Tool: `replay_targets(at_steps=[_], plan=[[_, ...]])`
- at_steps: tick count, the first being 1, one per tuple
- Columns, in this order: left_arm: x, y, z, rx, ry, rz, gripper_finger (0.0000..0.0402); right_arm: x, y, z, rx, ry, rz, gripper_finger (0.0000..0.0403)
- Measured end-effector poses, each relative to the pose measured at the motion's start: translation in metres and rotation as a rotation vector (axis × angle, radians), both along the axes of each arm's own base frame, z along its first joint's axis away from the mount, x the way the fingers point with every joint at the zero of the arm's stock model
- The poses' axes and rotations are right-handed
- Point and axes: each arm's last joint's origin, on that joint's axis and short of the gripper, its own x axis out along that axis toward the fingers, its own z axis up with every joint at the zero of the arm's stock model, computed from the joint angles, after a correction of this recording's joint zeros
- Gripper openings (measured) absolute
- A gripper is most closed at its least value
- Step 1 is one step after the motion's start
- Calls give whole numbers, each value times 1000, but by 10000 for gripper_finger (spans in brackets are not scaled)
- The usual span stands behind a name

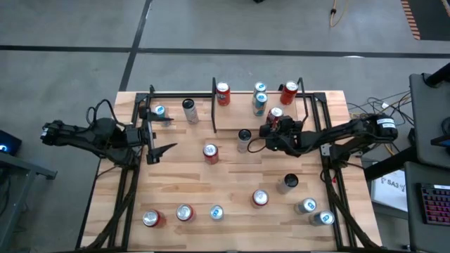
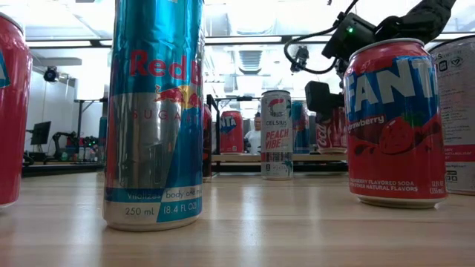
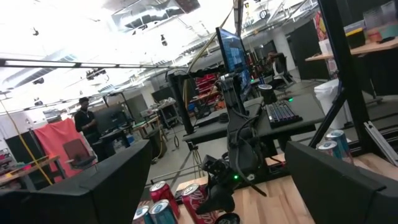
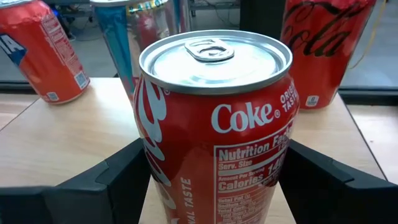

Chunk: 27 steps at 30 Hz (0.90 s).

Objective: Place canned beverage on shelf
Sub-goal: Put the red soda can on the shelf

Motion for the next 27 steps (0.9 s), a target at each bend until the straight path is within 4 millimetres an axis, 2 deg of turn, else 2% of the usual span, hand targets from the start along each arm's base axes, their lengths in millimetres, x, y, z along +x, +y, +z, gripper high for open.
replay_targets(at_steps=[8,18,27], plan=[[0,0,0,1,0,1,352,1,-1,-5,-28,-4,-42,282],[0,0,0,12,2,3,352,1,-4,-5,-45,-8,-64,336],[0,0,-1,19,10,5,352,-1,-5,1,-51,-26,-71,343]])
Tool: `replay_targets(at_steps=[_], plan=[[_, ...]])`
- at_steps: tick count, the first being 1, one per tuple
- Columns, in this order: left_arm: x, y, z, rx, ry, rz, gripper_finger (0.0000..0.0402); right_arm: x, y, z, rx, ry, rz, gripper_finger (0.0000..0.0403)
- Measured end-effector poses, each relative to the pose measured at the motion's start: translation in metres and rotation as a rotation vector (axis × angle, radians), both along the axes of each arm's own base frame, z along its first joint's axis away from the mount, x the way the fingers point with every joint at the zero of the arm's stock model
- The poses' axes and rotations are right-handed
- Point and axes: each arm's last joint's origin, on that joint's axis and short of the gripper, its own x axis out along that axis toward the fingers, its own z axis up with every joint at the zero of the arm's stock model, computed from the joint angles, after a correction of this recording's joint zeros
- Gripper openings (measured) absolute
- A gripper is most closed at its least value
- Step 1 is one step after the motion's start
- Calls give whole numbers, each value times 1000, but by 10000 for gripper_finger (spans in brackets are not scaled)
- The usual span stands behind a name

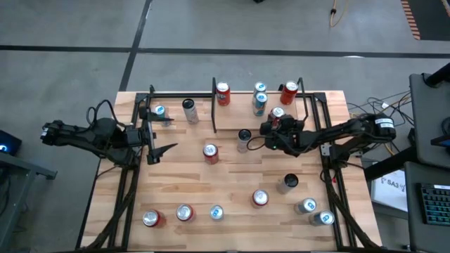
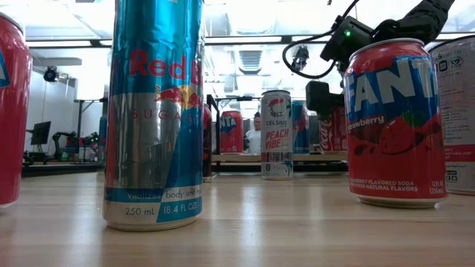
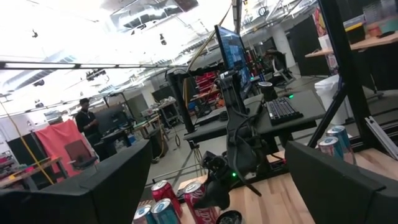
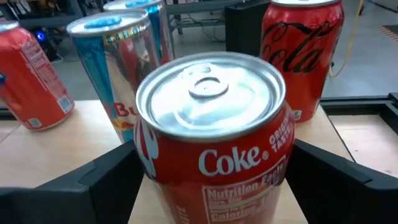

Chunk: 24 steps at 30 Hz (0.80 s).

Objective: Place canned beverage on shelf
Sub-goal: Put the red soda can on the shelf

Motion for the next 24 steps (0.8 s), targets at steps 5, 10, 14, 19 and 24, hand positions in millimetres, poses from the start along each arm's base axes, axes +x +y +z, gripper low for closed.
replay_targets(at_steps=[5,10,14,19,24], plan=[[0,0,0,1,2,0,352,-3,0,11,-10,-14,12,344],[1,0,0,1,4,0,352,-8,1,24,-26,-24,28,345],[1,0,0,1,3,0,352,-14,1,39,-40,-43,46,345],[2,0,-1,2,10,0,352,-20,3,70,-31,-93,143,345],[8,-2,-4,7,31,0,352,-21,9,99,41,-150,391,333]])
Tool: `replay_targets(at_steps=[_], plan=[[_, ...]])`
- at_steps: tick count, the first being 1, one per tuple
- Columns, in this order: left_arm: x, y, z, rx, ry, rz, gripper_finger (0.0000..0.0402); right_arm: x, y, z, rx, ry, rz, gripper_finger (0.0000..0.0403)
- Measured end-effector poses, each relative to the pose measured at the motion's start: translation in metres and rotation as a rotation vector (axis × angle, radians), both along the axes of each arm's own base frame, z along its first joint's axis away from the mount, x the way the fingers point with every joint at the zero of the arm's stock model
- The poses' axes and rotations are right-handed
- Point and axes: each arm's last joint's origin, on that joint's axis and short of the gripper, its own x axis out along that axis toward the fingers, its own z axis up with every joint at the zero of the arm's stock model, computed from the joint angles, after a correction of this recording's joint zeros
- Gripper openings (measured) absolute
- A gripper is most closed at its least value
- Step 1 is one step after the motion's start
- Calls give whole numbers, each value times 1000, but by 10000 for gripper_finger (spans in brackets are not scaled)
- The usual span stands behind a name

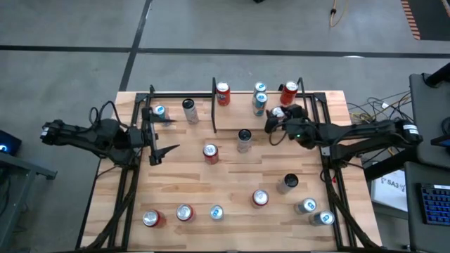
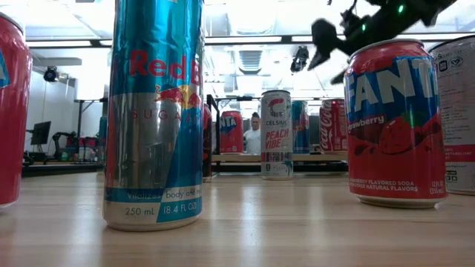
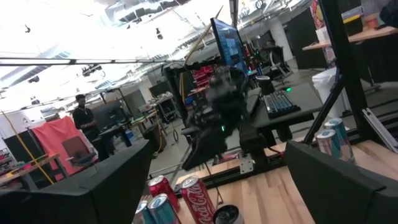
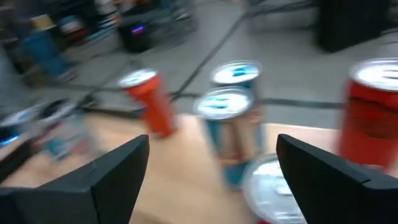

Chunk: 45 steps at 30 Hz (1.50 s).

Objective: Place canned beverage on shelf
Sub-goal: Put the red soda can on the shelf

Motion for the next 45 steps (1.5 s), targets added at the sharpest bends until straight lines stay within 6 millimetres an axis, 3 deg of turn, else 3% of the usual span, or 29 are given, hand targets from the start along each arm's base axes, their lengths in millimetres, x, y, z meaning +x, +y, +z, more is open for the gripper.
replay_targets(at_steps=[5,10,16,22,31,37,45], plan=[[4,-1,-2,2,10,0,352,5,8,27,10,9,182,291],[5,-1,-2,5,13,1,352,3,11,48,107,138,245,214],[6,-1,-1,7,-2,2,352,-3,13,62,281,397,239,109],[9,-2,-2,31,10,6,352,3,17,62,460,603,317,22],[26,-5,-12,117,90,15,352,11,20,41,607,814,360,13],[34,-7,-13,131,80,20,352,14,17,38,634,835,396,13],[35,-4,-13,121,86,109,352,10,-3,39,637,829,358,13]])
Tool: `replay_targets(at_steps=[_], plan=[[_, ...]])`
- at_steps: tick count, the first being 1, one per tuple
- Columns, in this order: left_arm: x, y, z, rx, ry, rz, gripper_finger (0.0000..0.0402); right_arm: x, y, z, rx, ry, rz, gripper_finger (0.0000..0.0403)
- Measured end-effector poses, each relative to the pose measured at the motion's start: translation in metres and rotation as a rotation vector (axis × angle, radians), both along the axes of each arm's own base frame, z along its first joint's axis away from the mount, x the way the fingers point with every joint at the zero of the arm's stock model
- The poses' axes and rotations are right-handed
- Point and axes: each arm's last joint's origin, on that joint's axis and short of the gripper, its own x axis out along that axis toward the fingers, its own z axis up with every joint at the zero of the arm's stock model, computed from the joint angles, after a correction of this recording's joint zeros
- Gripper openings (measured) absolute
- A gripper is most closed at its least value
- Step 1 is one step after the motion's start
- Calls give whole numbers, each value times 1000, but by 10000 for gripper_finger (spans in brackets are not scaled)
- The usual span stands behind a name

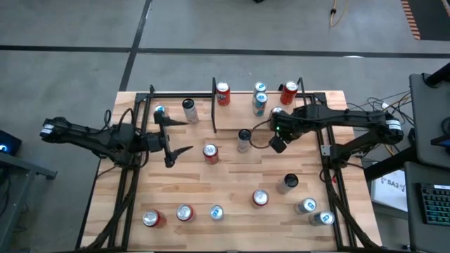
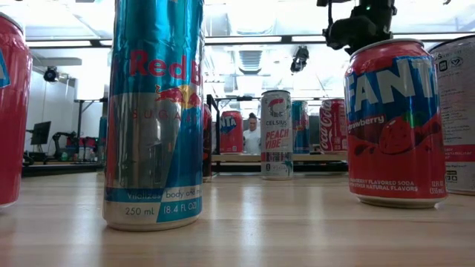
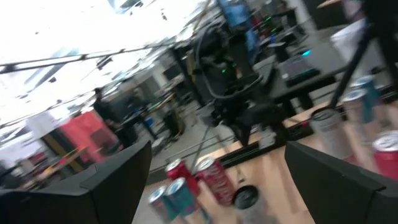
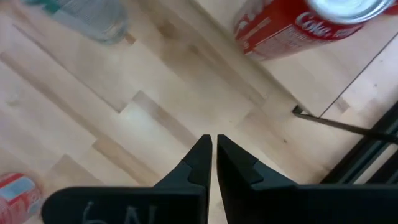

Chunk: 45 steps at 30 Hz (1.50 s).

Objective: Place canned beverage on shelf
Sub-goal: Put the red soda can on the shelf

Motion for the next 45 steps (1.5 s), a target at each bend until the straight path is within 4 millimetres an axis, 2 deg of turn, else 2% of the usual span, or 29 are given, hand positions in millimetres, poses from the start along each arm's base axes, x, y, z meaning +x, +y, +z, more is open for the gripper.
replay_targets(at_steps=[7,12,17,29,39,45], plan=[[-1,3,0,-3,5,111,352,-3,-30,1,-57,-11,-23,13],[-1,3,0,-4,5,119,352,-6,-51,2,-103,-38,-37,13],[-1,3,0,-1,5,119,352,-8,-62,3,-126,-46,-28,13],[-1,3,0,-1,5,119,352,-1,-72,5,-198,-133,1,13],[-1,3,0,-1,5,120,352,-1,-75,6,-290,-106,-48,13],[-1,3,0,-1,5,119,352,0,-76,-1,-294,-112,-49,13]])
